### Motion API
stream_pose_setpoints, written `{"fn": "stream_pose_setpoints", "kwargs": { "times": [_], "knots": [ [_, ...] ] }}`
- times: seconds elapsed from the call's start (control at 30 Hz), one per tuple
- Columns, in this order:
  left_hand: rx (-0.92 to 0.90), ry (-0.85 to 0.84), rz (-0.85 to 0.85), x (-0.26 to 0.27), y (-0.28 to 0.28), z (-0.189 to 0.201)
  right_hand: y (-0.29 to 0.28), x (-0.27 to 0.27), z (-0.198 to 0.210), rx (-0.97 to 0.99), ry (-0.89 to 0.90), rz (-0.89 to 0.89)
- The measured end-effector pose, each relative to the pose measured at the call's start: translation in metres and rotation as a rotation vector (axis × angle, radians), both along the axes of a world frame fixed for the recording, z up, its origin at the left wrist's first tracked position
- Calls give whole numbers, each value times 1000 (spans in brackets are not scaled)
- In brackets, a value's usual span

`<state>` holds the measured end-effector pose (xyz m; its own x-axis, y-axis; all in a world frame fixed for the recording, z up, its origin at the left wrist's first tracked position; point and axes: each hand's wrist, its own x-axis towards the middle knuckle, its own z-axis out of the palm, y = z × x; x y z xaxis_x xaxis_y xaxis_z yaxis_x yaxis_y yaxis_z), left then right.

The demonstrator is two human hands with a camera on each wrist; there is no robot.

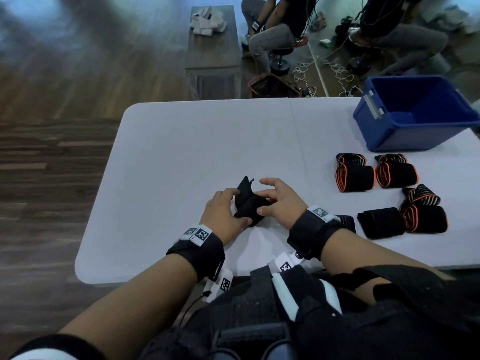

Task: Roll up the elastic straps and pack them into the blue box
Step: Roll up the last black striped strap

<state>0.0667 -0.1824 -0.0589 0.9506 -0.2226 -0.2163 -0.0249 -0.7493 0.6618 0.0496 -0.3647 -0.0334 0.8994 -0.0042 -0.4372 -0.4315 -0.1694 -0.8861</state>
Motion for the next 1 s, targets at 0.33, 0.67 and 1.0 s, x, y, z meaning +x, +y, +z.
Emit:
{"fn": "stream_pose_setpoints", "kwargs": {
  "times": [0.33,0.67,1.0],
  "knots": [
    [-60,17,-312,21,-32,15,-20,-23,10,-87,-111,-249],
    [-444,228,-372,26,-80,23,-57,-69,13,-187,-112,-452],
    [-441,279,-164,38,-144,19,-116,-61,23,-314,-67,-468]
  ]
}}
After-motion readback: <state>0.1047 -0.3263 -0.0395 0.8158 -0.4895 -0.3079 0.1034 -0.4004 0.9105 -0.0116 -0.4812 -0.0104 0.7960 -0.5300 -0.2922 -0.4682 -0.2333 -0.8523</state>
